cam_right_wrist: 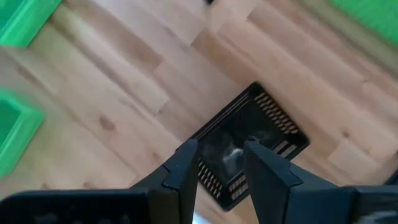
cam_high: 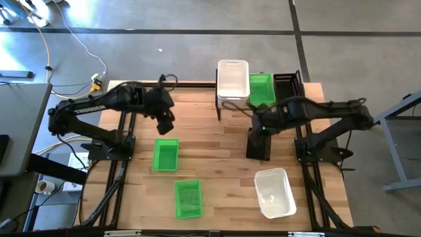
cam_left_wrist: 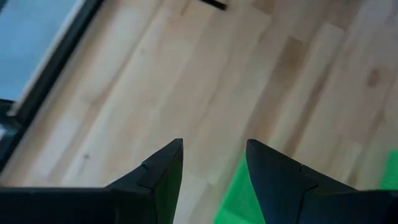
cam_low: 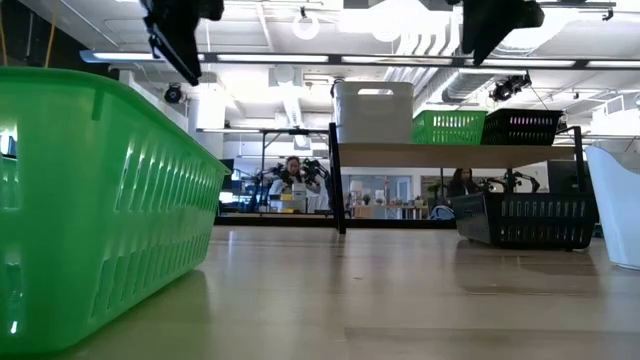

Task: Stack baskets on shelf by color
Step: Stack the top green bin on top of the green bin

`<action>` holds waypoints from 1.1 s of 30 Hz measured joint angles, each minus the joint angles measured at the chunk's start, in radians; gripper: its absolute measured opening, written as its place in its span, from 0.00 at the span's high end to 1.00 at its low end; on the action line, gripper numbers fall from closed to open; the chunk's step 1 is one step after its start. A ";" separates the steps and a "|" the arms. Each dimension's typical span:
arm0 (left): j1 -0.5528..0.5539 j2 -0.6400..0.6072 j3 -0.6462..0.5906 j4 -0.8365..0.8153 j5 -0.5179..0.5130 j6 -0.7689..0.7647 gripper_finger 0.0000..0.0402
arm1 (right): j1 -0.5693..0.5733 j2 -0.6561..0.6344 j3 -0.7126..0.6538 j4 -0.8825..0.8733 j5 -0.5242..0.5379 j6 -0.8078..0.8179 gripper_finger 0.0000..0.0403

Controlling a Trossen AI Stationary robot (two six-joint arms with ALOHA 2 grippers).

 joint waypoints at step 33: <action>-0.596 -0.066 -0.183 -0.020 -0.110 -0.992 0.58 | 0.354 0.002 -0.037 0.245 -0.013 0.099 0.72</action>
